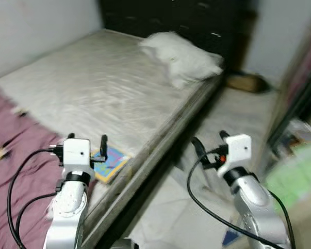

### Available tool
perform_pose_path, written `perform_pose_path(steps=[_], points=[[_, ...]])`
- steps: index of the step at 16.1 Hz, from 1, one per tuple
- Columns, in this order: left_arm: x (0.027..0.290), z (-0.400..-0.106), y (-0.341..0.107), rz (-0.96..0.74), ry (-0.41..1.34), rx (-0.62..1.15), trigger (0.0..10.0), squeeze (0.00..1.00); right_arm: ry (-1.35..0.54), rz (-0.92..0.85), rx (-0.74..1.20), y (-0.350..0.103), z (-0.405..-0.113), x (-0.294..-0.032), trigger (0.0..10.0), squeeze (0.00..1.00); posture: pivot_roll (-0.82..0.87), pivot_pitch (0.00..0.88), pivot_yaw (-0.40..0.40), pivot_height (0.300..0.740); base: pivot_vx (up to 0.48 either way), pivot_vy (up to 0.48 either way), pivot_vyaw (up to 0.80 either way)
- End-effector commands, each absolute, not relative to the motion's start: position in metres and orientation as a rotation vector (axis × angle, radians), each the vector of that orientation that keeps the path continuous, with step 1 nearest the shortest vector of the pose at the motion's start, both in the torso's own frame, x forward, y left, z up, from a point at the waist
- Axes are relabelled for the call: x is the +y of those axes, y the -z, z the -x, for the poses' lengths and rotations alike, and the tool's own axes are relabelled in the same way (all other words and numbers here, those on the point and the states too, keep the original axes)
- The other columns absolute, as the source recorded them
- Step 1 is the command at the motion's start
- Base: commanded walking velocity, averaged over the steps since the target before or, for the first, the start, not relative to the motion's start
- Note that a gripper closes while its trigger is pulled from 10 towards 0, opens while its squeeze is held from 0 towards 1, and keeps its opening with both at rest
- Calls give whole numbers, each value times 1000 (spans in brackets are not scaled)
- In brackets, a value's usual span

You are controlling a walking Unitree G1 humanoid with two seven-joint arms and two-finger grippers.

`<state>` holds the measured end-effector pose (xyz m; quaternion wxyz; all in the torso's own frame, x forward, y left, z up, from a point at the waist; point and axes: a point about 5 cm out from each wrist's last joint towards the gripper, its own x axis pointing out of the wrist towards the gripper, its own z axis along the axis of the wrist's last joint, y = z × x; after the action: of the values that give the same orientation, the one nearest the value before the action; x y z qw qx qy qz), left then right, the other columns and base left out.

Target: Clean up the room

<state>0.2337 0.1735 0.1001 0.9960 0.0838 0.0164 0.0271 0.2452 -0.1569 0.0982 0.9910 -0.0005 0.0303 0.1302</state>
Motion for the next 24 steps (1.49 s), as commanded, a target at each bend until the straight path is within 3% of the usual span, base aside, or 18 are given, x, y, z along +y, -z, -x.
perform_pose_path(steps=[1, 24], points=[[181, -233, -101, -172, -76, 35, 10000, 0, -276, -8, 46, -100, -249, -149, 10000, 0, -17, 0, 5, 740, 0, 0, 763], [179, -238, -95, -155, -38, 51, 10000, 0, -254, -9, 26, -98, -252, -150, 10000, 0, -23, 0, 1, 740, 0, 0, 760]])
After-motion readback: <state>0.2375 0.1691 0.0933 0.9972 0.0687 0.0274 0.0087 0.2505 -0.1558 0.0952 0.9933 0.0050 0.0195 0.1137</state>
